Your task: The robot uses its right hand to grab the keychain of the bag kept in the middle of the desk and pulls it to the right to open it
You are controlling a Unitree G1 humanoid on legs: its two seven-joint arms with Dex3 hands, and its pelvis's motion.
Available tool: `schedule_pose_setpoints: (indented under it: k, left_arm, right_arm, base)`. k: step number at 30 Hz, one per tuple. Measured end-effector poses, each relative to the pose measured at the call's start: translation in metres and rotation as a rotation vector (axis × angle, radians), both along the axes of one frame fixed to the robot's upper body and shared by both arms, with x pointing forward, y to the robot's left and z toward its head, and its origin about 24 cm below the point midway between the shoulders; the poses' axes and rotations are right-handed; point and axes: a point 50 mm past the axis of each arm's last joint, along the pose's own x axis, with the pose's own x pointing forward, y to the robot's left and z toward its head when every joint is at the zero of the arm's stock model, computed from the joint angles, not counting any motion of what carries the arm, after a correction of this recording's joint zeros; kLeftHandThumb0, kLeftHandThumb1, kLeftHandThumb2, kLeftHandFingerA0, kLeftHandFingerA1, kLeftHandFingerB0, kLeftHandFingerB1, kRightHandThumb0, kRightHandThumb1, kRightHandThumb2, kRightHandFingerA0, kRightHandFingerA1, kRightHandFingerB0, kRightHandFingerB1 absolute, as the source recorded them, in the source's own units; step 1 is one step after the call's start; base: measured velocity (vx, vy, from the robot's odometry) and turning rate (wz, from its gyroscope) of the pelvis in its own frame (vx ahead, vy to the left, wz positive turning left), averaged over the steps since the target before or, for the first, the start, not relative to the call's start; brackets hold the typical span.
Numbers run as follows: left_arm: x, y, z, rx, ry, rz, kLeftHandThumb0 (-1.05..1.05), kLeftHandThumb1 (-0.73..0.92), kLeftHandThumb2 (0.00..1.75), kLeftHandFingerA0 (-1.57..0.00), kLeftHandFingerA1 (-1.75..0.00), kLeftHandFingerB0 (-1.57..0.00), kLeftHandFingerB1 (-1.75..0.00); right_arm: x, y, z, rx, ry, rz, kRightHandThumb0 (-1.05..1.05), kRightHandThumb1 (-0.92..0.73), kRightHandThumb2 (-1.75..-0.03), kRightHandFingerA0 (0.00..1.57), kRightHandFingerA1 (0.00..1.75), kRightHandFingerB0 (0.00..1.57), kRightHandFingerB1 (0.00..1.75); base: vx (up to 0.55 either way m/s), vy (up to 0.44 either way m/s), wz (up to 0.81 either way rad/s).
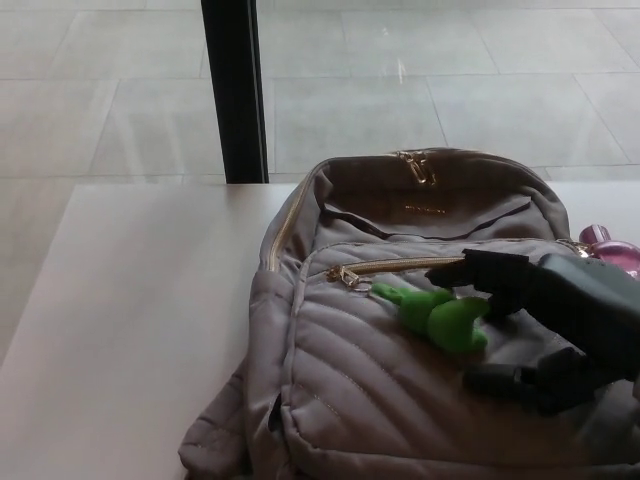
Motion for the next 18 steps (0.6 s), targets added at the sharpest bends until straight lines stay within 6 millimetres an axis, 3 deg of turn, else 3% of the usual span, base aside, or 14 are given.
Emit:
schedule_pose_setpoints:
  k: [3, 4, 5, 6, 11, 12, 14, 15, 16, 17, 18]
  left_arm:
    - [0.001, -0.001, 0.000, 0.001, 0.003, -0.014, -0.73, 0.89, 0.67, -0.59, -0.47, -0.38, -0.39]
    - [0.001, -0.001, 0.000, 0.002, 0.003, -0.018, -0.72, 0.71, 1.06, -0.49, -0.60, -0.31, -0.52]
    - [0.001, -0.001, 0.000, 0.002, 0.002, -0.020, -0.73, 0.91, 0.67, -0.58, -0.47, -0.36, -0.37]
    - [0.001, -0.001, 0.000, 0.002, 0.001, -0.021, -0.73, 0.72, 1.06, -0.48, -0.59, -0.29, -0.51]
    - [0.004, -0.001, 0.001, 0.001, -0.018, -0.023, -0.75, 0.75, 1.08, -0.47, -0.59, -0.28, -0.51]
    - [0.005, -0.001, 0.001, 0.001, -0.023, -0.024, -0.73, 0.92, 0.69, -0.53, -0.44, -0.34, -0.37]
    - [0.006, -0.001, 0.002, 0.001, -0.033, -0.021, -0.74, 0.92, 0.72, -0.54, -0.45, -0.32, -0.37]
    - [0.006, -0.001, 0.002, 0.000, -0.037, -0.019, -0.74, 0.76, 1.10, -0.48, -0.58, -0.28, -0.50]
    - [0.006, -0.001, 0.002, -0.002, -0.041, -0.015, -0.74, 0.76, 1.10, -0.48, -0.58, -0.28, -0.50]
    - [0.005, -0.001, 0.002, -0.003, -0.044, -0.012, -0.76, 0.92, 0.73, -0.56, -0.46, -0.32, -0.38]
    - [0.005, -0.001, 0.002, -0.004, -0.047, -0.010, -0.74, 0.76, 1.11, -0.49, -0.58, -0.27, -0.50]
  right_arm:
    - [0.000, 0.001, -0.003, 0.004, -0.006, -0.007, -0.54, -0.62, -0.59, 0.82, 0.74, 0.38, 0.39]
    - [0.000, 0.002, -0.003, 0.007, -0.008, -0.009, -0.53, -0.61, -0.59, 0.84, 0.76, 0.40, 0.40]
    - [0.000, 0.002, -0.004, 0.010, -0.010, -0.009, -0.56, -0.45, -0.88, 0.79, 0.82, 0.33, 0.55]
    - [-0.001, 0.004, -0.005, 0.017, -0.013, -0.007, -0.51, -0.60, -0.57, 0.85, 0.81, 0.40, 0.40]
    - [-0.002, 0.016, -0.005, 0.042, -0.029, 0.016, -0.53, -0.60, -0.58, 0.86, 0.76, 0.39, 0.41]
    - [-0.003, 0.019, -0.005, 0.047, -0.032, 0.023, -0.54, -0.60, -0.58, 0.85, 0.78, 0.38, 0.42]
    - [-0.004, 0.024, -0.004, 0.054, -0.039, 0.034, -0.56, -0.60, -0.58, 0.84, 0.75, 0.38, 0.42]
    - [-0.004, 0.026, -0.004, 0.055, -0.041, 0.036, -0.56, -0.59, -0.58, 0.84, 0.75, 0.38, 0.42]
    - [-0.004, 0.027, -0.004, 0.052, -0.042, 0.040, -0.56, -0.59, -0.58, 0.84, 0.75, 0.38, 0.42]
    - [-0.004, 0.028, -0.004, 0.051, -0.044, 0.041, -0.63, -0.47, -0.88, 0.85, 0.82, 0.33, 0.54]
    - [-0.004, 0.028, -0.004, 0.049, -0.045, 0.041, -0.62, -0.59, -0.59, 0.83, 0.76, 0.38, 0.42]
  base:
    - [0.00, 0.000, 0.00]
    - [0.00, 0.000, 0.00]
    - [0.00, 0.000, 0.00]
    - [0.00, 0.000, 0.00]
    - [0.00, 0.000, 0.00]
    - [0.00, 0.000, 0.00]
    - [0.00, 0.000, 0.00]
    - [0.00, 0.000, 0.00]
    - [0.00, 0.000, 0.00]
    - [0.00, 0.000, 0.00]
    - [0.00, 0.000, 0.00]
